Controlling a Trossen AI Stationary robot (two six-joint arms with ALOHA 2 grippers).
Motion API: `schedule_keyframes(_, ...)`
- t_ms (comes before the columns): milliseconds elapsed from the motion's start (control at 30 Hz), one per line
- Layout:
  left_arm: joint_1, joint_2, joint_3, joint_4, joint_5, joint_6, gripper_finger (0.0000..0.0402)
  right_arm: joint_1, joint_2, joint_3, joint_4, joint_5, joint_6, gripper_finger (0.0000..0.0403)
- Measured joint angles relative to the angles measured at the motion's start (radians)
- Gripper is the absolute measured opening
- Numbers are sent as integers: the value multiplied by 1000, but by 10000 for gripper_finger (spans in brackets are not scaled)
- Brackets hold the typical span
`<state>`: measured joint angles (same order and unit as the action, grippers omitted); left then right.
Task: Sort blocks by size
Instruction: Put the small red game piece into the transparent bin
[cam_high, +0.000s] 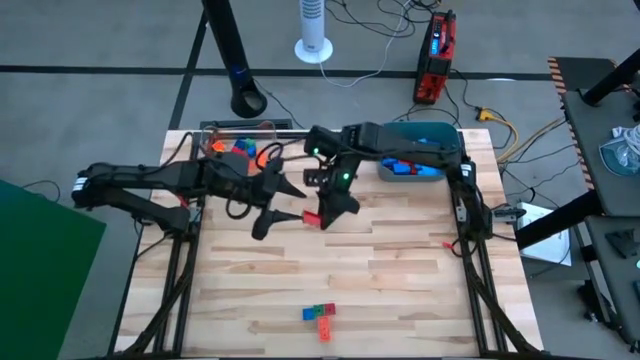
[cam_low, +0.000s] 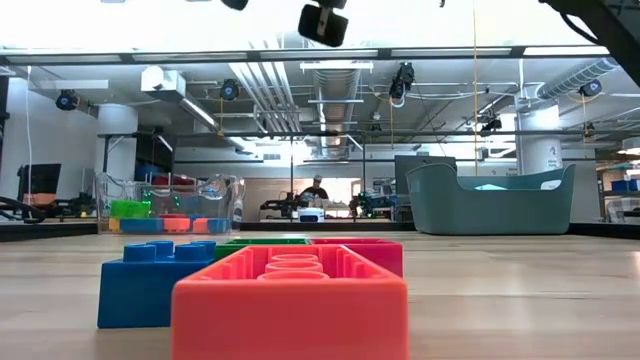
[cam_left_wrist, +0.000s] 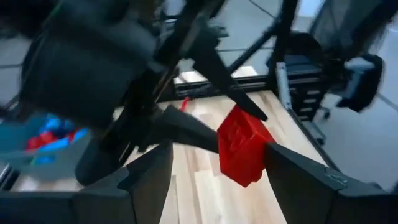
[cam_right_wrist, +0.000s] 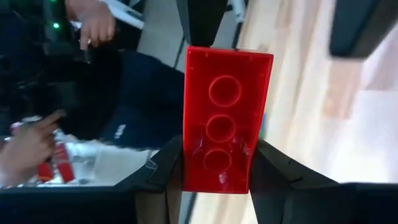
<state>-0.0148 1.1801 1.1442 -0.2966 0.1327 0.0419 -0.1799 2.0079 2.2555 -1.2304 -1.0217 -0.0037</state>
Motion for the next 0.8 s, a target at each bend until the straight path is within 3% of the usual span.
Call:
schedule_keyframes(133, -28, 74, 88, -45, 53, 91, 237, 14, 0, -8, -12, -23, 21, 126)
schedule_keyframes(400, -45, 183, 272, -299, 95, 176, 234, 22, 2, -26, -4, -69, 31, 126)
schedule_keyframes(800, -49, 191, 308, -356, 124, 187, 232, 18, -1, -26, -3, -75, 30, 126)
